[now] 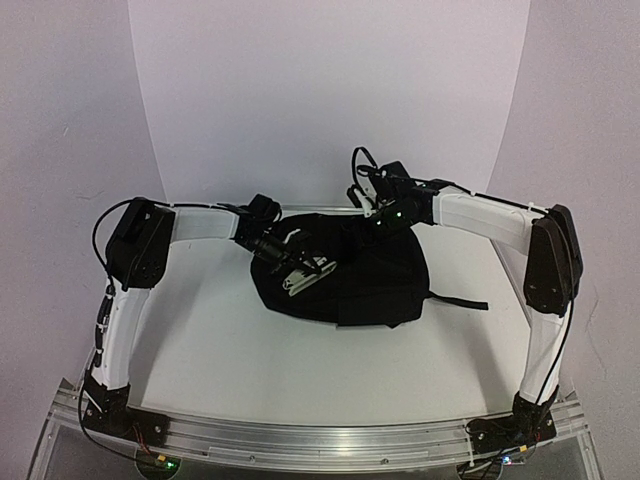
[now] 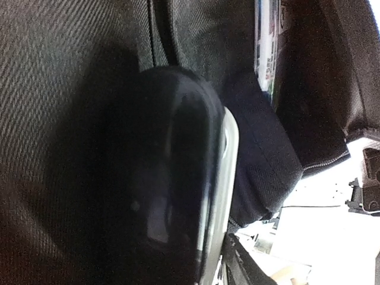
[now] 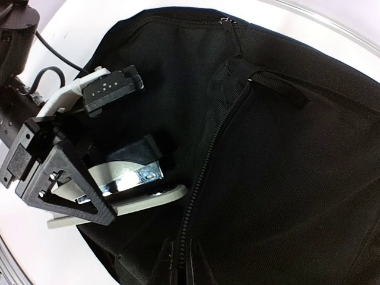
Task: Pack the student bag
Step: Place the stationery in the student bag.
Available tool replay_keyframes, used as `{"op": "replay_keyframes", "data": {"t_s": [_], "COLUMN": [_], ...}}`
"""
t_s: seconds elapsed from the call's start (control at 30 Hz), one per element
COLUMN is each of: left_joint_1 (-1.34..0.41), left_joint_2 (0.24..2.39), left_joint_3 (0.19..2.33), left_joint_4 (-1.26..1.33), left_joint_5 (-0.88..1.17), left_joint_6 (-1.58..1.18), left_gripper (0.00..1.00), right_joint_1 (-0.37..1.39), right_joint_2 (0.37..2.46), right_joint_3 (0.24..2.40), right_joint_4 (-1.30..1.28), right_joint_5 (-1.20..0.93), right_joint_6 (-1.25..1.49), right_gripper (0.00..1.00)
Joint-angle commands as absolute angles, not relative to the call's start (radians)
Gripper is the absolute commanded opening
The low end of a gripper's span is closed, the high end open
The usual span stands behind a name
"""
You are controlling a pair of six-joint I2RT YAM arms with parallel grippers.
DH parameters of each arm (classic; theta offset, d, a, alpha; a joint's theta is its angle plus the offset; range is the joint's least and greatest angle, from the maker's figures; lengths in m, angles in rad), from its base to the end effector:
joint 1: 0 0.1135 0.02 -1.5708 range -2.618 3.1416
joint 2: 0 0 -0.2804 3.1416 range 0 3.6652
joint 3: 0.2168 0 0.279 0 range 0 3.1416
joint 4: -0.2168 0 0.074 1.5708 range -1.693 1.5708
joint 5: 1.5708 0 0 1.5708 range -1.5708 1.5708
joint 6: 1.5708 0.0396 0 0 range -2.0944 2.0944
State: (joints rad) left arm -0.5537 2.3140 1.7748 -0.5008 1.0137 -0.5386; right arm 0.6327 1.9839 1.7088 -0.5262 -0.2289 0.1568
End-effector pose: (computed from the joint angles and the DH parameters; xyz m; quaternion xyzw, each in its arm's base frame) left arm 0.4267 -0.3033 0.1497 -0.1337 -0.8427 0.5194 0.0473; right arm 0.3894 0.2966 0.2732 -0.2587 0.8848 0.2411 0.3035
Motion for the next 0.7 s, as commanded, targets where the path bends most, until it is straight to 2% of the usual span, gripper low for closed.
{"op": "replay_keyframes", "data": {"t_s": [0.0, 0.13, 0.37, 0.57, 0.67], "left_joint_1": [-0.554, -0.552, -0.537, -0.537, -0.537], "left_joint_2": [2.221, 2.21, 2.157, 2.113, 2.112], "left_joint_3": [1.788, 1.768, 1.69, 1.707, 1.727], "left_joint_4": [-0.59, -0.635, -0.697, -0.733, -0.74], "left_joint_5": [0.992, 1.014, 1.017, 0.921, 0.905], "left_joint_6": [-0.512, -0.497, -0.462, -0.447, -0.448], "left_gripper": [0.45, 0.54, 0.56, 0.36, 0.32], "right_joint_1": [0.63, 0.63, 0.632, 0.63, 0.63], "right_joint_2": [1.925, 1.922, 1.915, 1.915, 1.923], "right_joint_3": [1.738, 1.739, 1.736, 1.737, 1.745], "right_joint_4": [-0.517, -0.517, -0.516, -0.515, -0.515], "right_joint_5": [-0.266, -0.272, -0.279, -0.284, -0.29], "right_joint_6": [0.146, 0.143, 0.134, 0.131, 0.132], "right_gripper": [0.0, 0.0, 0.0, 0.0, 0.0]}}
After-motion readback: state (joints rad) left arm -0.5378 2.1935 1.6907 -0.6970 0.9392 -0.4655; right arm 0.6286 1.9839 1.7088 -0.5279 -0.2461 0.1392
